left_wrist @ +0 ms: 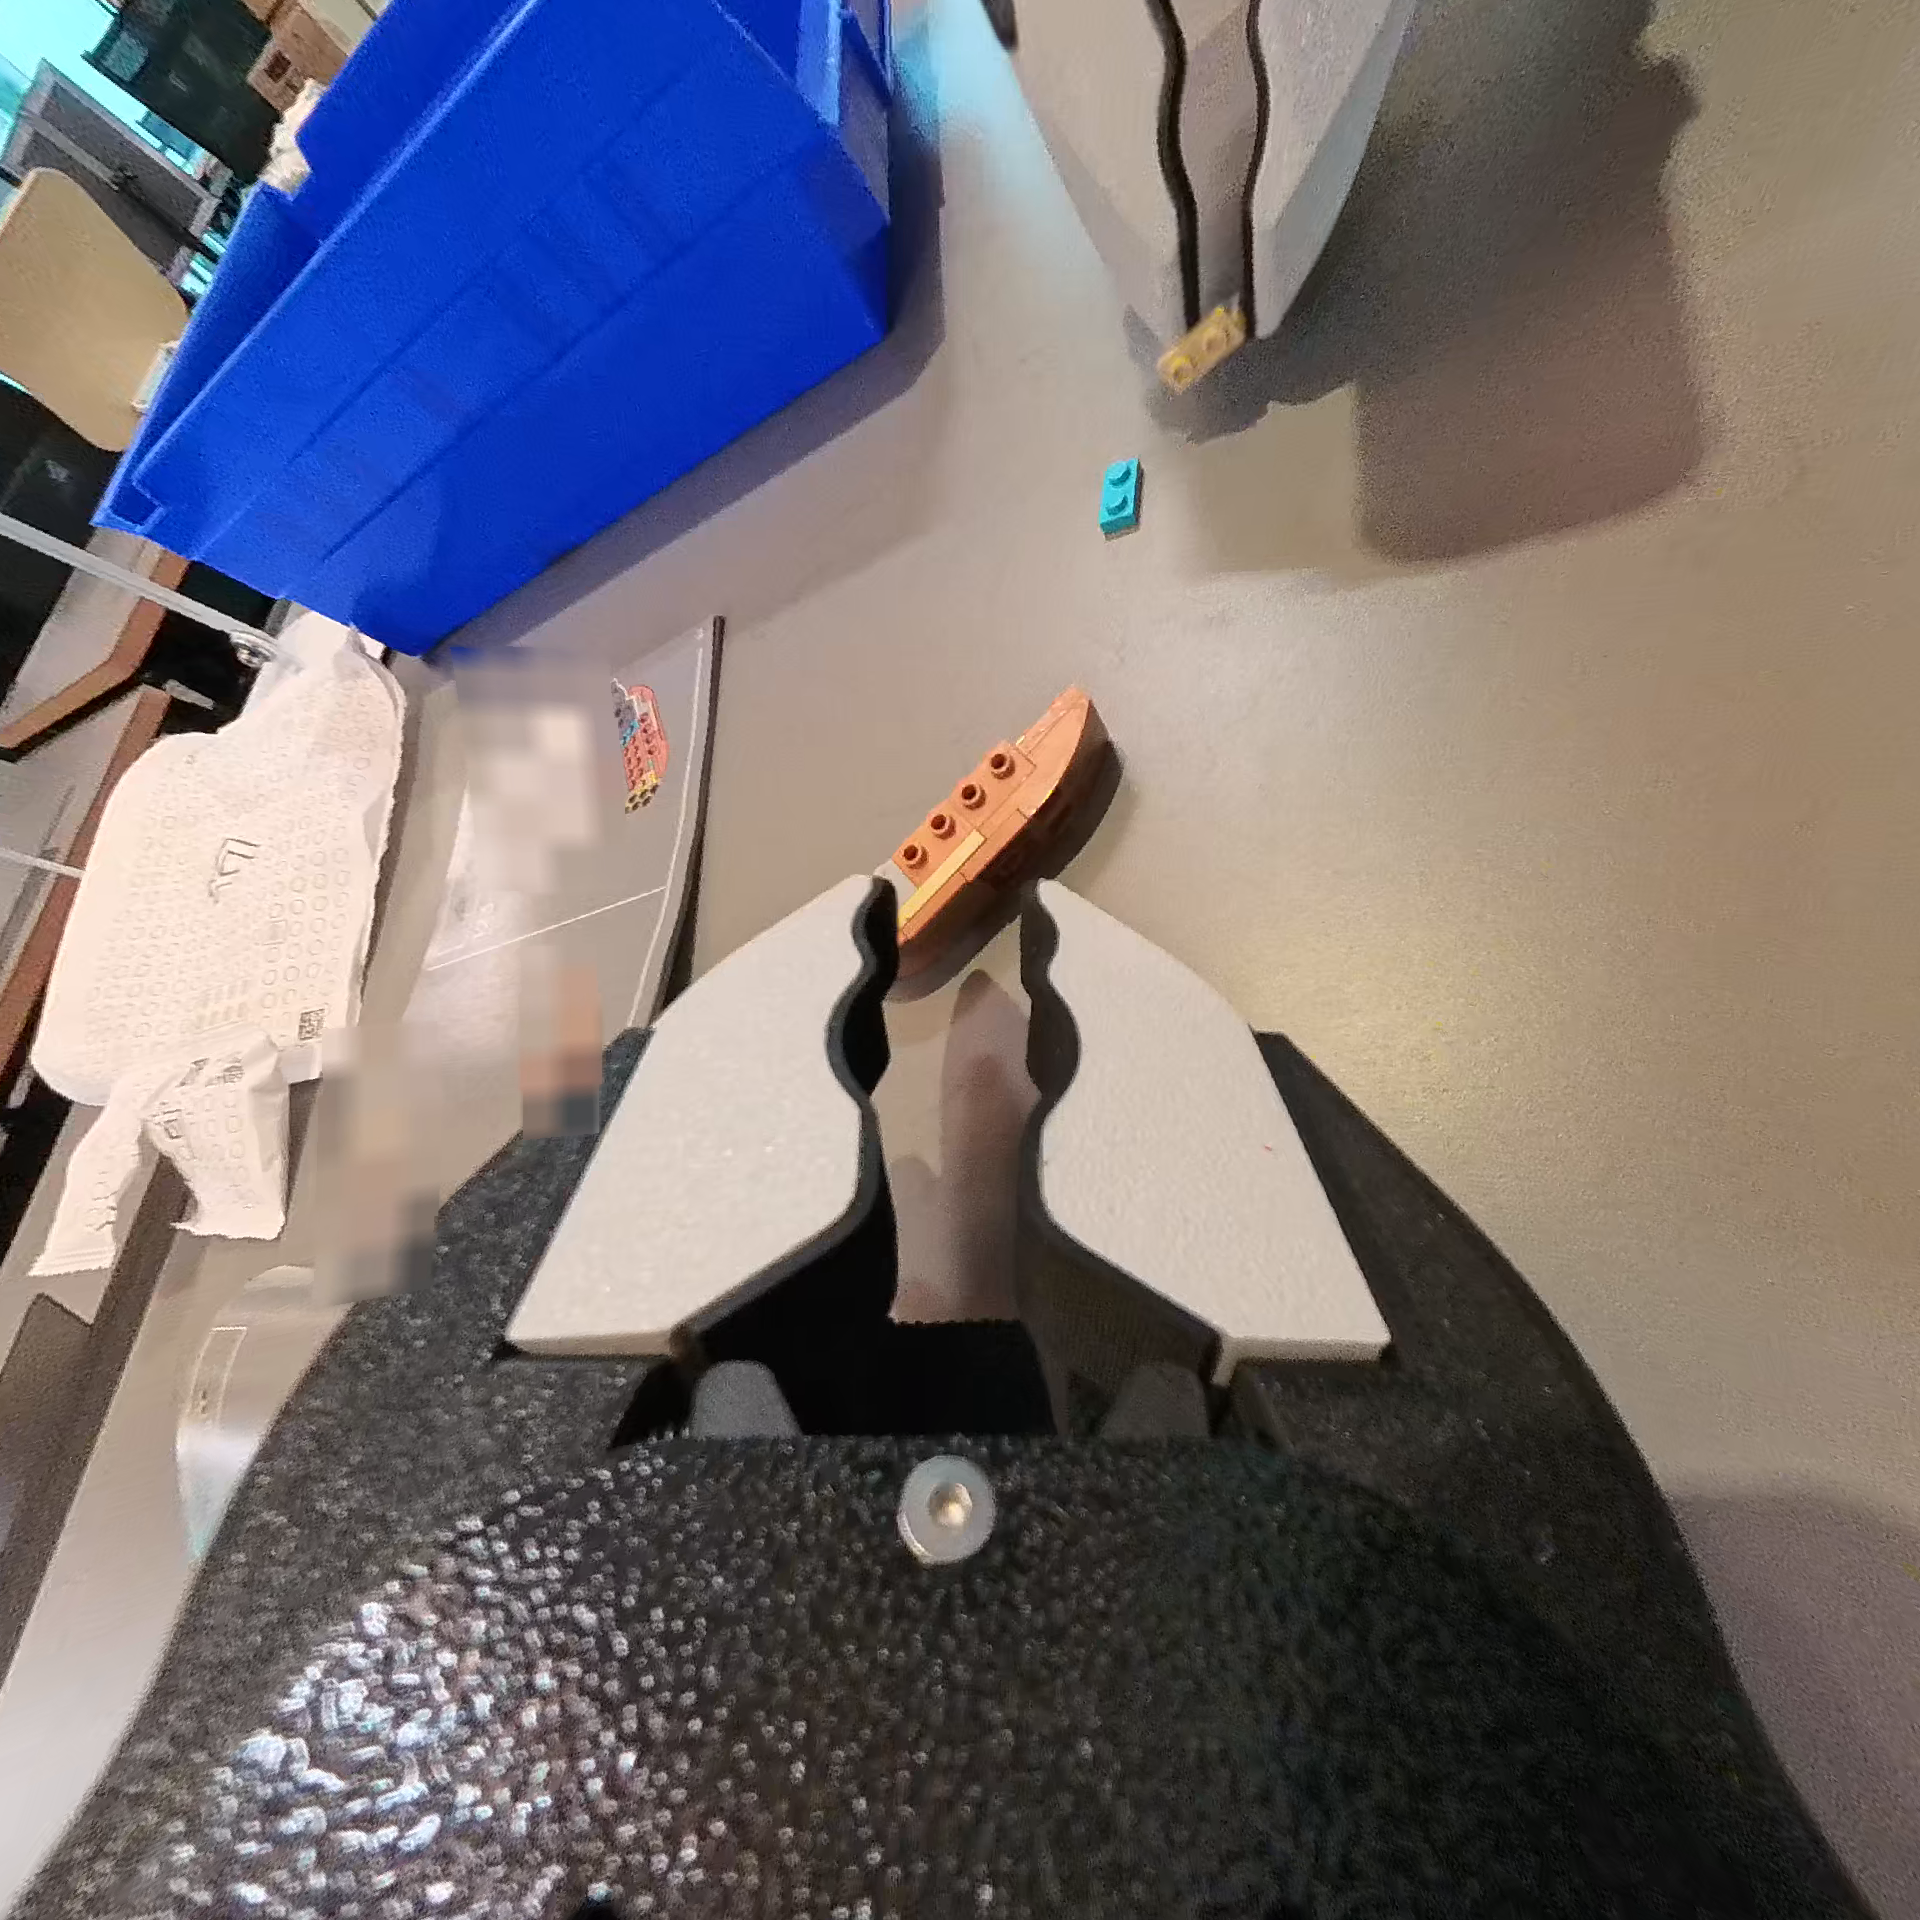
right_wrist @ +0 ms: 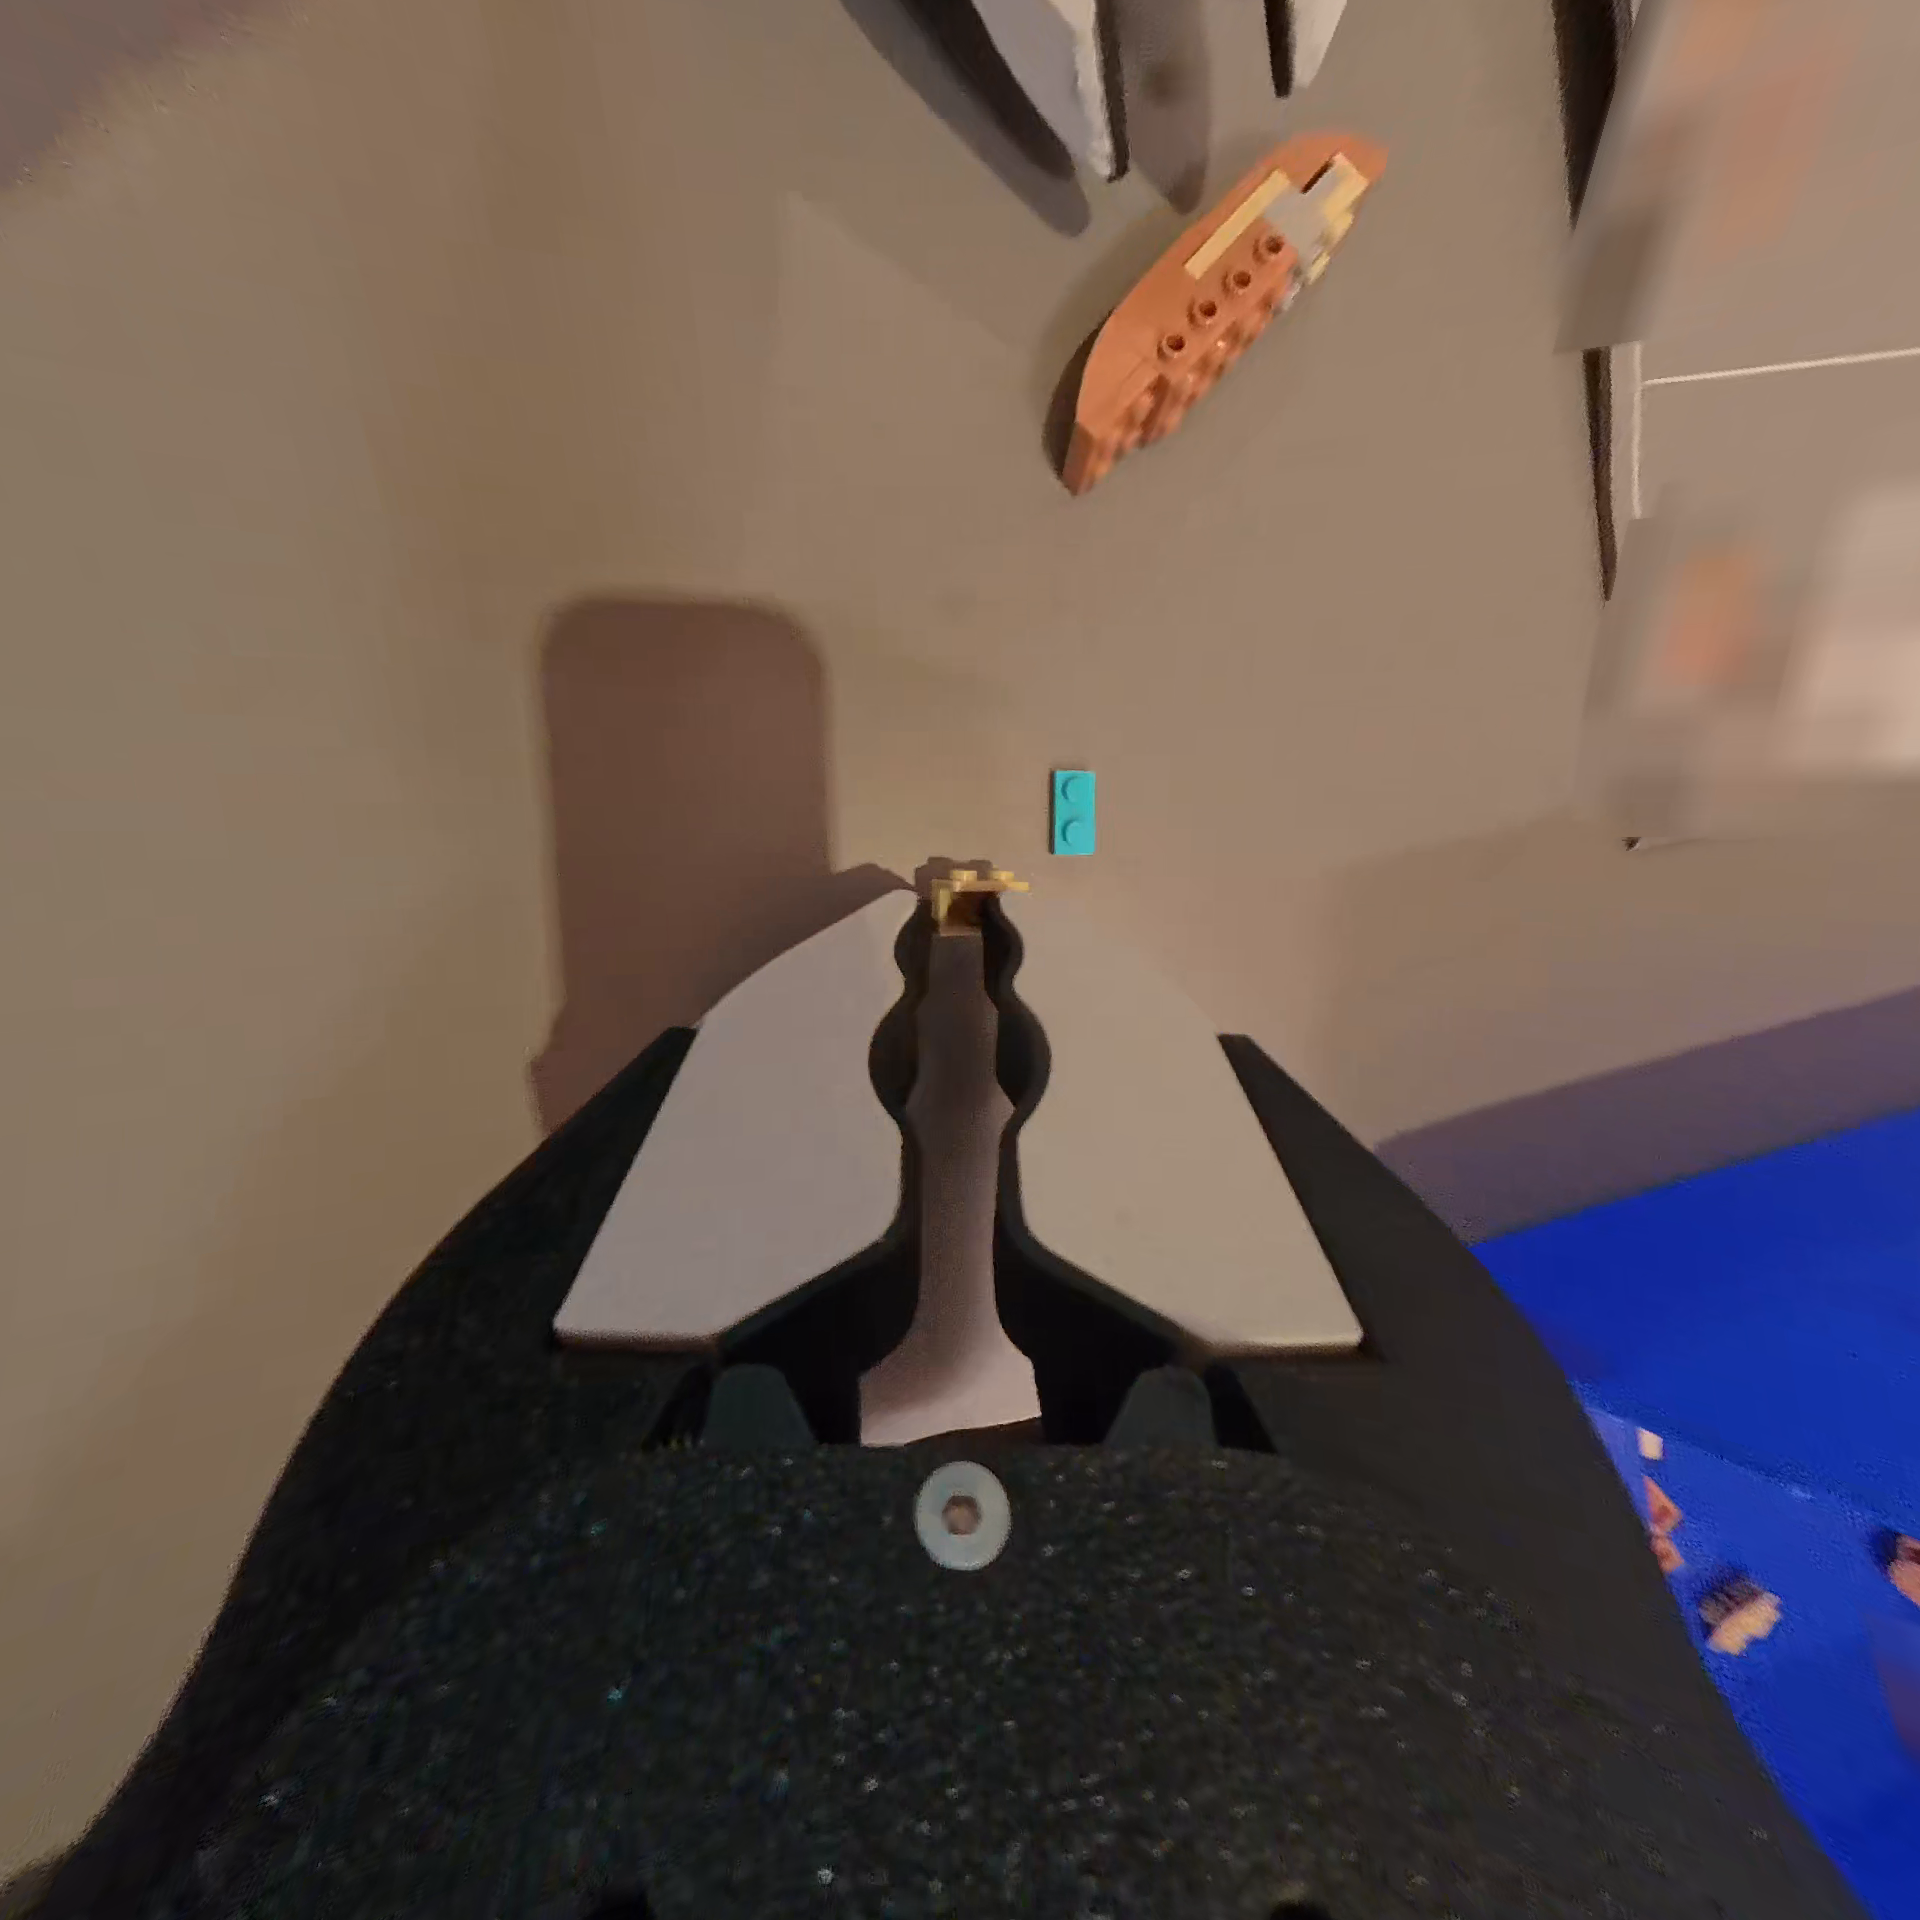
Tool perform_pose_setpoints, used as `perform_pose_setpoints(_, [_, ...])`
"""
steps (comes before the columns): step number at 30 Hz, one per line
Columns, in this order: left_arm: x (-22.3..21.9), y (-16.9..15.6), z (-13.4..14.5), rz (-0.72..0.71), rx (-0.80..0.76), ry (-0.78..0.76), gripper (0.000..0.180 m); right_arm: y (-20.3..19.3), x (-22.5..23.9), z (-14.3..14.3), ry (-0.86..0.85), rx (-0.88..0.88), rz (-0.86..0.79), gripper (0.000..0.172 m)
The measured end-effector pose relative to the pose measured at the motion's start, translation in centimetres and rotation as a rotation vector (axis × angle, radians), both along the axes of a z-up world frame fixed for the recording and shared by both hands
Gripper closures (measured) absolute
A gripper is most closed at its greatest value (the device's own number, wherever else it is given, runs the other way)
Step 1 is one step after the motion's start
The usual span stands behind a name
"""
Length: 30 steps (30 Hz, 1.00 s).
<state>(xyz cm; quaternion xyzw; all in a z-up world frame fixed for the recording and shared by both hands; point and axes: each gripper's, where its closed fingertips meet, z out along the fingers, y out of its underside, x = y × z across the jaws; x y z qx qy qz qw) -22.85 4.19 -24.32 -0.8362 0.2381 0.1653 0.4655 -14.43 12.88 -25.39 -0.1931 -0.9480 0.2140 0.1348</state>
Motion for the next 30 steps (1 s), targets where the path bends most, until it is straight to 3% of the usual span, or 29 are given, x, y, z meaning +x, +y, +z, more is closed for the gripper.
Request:
perform_pose_setpoints(9, [1.0, -0.5, 0.1, -0.034, 0.004, -0.010, 0.157, -0.6, -0.2, -0.5, -0.074, -0.269, -0.090, 0.162])
perform_pose_setpoints(13, [1.1, -0.8, 0.0, -0.039, -0.004, -0.019, 0.156, -1.0, -0.3, -0.7, -0.044, -0.357, -0.100, 0.150])
perform_pose_setpoints(15, [1.1, -0.8, 0.1, -0.038, -0.002, -0.024, 0.156, -0.8, -0.3, -0.7, -0.030, -0.355, -0.105, 0.140])
perform_pose_setpoints(23, [0.7, -0.7, 0.5, -0.019, 0.017, -0.049, 0.155, 0.2, -2.0, 0.3, 0.014, -0.370, -0.238, 0.148])
perform_pose_setpoints(30, [0.1, 0.2, 0.0, -0.133, -0.055, -0.114, 0.134, -0.7, -2.0, 1.1, 0.065, -0.354, -0.181, 0.148])
